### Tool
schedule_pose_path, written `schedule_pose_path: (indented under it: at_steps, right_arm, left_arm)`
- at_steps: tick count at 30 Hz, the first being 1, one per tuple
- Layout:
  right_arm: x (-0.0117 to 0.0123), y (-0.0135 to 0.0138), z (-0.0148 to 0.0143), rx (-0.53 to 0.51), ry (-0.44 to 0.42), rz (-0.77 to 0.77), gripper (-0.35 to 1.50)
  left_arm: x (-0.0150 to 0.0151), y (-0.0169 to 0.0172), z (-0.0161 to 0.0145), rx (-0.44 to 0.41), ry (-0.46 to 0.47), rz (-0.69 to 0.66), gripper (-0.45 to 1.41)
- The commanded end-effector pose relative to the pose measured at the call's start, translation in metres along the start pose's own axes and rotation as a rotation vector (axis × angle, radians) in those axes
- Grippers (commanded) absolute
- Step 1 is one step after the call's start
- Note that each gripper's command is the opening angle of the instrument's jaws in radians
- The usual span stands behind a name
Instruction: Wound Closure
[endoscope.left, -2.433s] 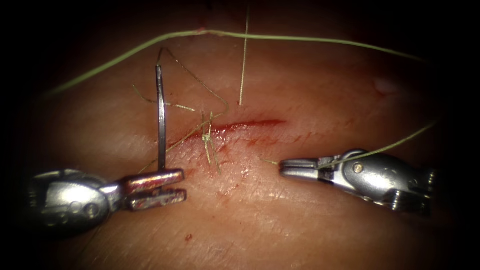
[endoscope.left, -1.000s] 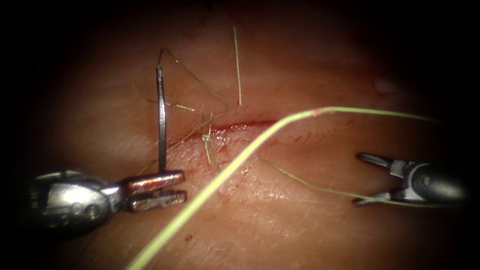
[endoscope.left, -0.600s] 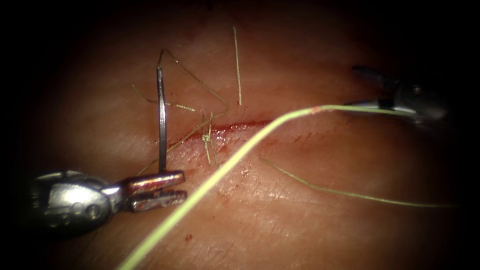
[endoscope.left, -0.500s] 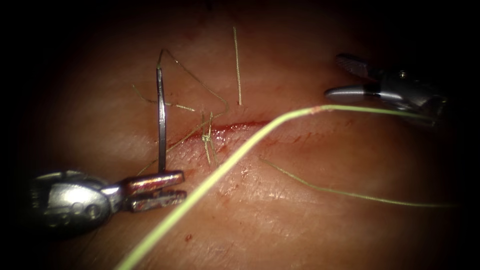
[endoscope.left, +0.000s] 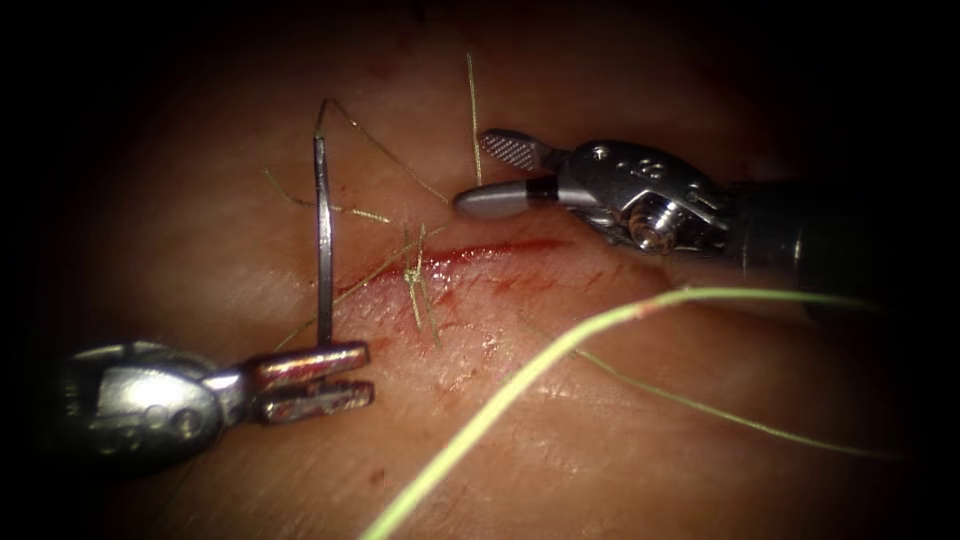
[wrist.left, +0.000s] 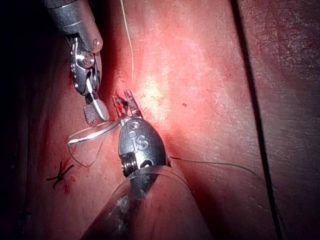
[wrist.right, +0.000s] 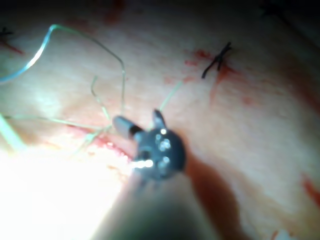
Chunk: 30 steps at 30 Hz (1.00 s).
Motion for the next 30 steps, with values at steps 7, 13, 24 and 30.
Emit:
schedule_pose_path:
  at_steps: [7, 13, 24, 30]
  right_arm:
    - [0.0005, 0.0028, 0.0013, -0.162, 0.022, 0.000, 1.25]
    - [0.0008, 0.0032, 0.0017, -0.187, 0.025, 0.006, 1.23]
    - [0.0006, 0.0025, 0.0032, -0.144, 0.019, 0.065, 0.99]
    - [0.0004, 0.0025, 0.0031, -0.082, 0.003, 0.074, -0.35]
  left_arm:
    - [-0.0004, -0.0001, 0.0006, -0.001, 0.000, 0.001, -0.45]
    - [-0.0003, -0.0001, 0.0007, -0.001, 0.000, 0.001, -0.45]
    - [-0.0003, -0.0001, 0.0006, -0.001, 0.000, 0.001, -0.45]
    - [-0.0003, -0.0001, 0.0006, -0.001, 0.000, 0.001, -0.45]
